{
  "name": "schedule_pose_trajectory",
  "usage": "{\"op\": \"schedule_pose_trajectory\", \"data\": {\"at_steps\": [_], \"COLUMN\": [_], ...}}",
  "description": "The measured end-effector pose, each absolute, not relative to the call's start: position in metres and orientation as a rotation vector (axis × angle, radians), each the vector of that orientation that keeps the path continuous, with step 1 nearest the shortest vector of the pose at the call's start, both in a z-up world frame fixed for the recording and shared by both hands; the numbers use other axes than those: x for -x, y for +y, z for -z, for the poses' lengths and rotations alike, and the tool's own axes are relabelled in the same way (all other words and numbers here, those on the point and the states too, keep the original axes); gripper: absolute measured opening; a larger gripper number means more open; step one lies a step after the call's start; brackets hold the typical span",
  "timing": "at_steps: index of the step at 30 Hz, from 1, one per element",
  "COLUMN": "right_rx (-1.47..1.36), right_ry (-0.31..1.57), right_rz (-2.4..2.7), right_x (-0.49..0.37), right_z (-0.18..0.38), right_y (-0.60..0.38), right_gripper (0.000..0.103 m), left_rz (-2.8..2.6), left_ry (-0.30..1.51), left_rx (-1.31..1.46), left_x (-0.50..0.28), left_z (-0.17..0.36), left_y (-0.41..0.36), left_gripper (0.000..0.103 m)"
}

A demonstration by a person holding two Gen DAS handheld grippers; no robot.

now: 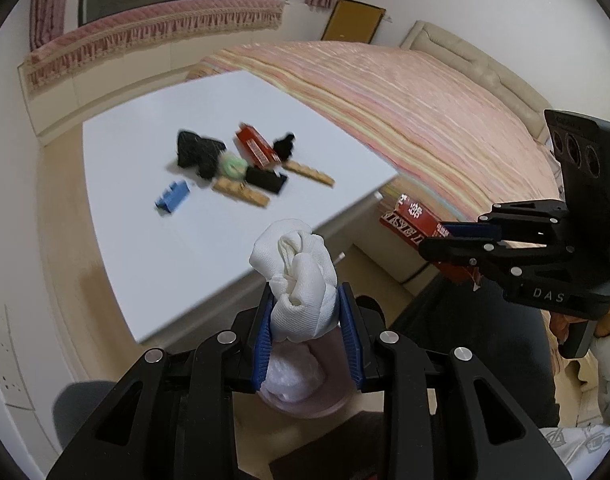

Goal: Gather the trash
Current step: 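Drop the tissue and red box into the pink wastebasket with both tools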

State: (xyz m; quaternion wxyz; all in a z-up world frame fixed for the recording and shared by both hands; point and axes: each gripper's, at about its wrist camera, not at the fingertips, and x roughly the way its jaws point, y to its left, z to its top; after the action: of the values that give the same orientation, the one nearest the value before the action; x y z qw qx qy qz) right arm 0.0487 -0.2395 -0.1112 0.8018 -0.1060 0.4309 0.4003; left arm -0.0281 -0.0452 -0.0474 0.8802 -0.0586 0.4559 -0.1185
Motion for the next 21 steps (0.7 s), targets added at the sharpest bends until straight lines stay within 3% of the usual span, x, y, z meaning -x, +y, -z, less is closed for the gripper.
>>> {"op": "schedule_pose_trajectory", "data": {"at_steps": [11,14,15,16,17,19,21], "right_rx": [0.217,0.225,0.234,0.244,0.241,0.219,0.214], "right_ry": [0.957,0.968,0.968,0.962,0.958,0.953,0.950], "right_rz": [-0.887,-0.887,-0.879,-0.862,-0.853,-0.834,-0.816], "right_x": [-0.030,-0.030,-0.031,-0.031,-0.032,-0.034,-0.036], "right_z": [0.126,0.127,0.128,0.129,0.129,0.128,0.127], "right_y": [-0.244,-0.243,-0.243,-0.244,-0.244,-0.247,-0.249], "right_gripper": [0.015,0.019,0.025,0.047,0.069,0.085,0.091], "left_rz": [0.282,0.281,0.280,0.273,0.264,0.247,0.233], "left_ry": [0.976,0.977,0.978,0.976,0.970,0.960,0.950], "left_rx": [0.120,0.105,0.103,0.103,0.107,0.125,0.132], "left_x": [0.042,0.041,0.041,0.041,0.041,0.040,0.041], "left_z": [0.056,0.057,0.057,0.057,0.056,0.055,0.054], "left_y": [-0.059,-0.061,-0.061,-0.060,-0.059,-0.054,-0.050], "left_gripper": [0.031,0.041,0.051,0.066,0.072,0.085,0.090]}}
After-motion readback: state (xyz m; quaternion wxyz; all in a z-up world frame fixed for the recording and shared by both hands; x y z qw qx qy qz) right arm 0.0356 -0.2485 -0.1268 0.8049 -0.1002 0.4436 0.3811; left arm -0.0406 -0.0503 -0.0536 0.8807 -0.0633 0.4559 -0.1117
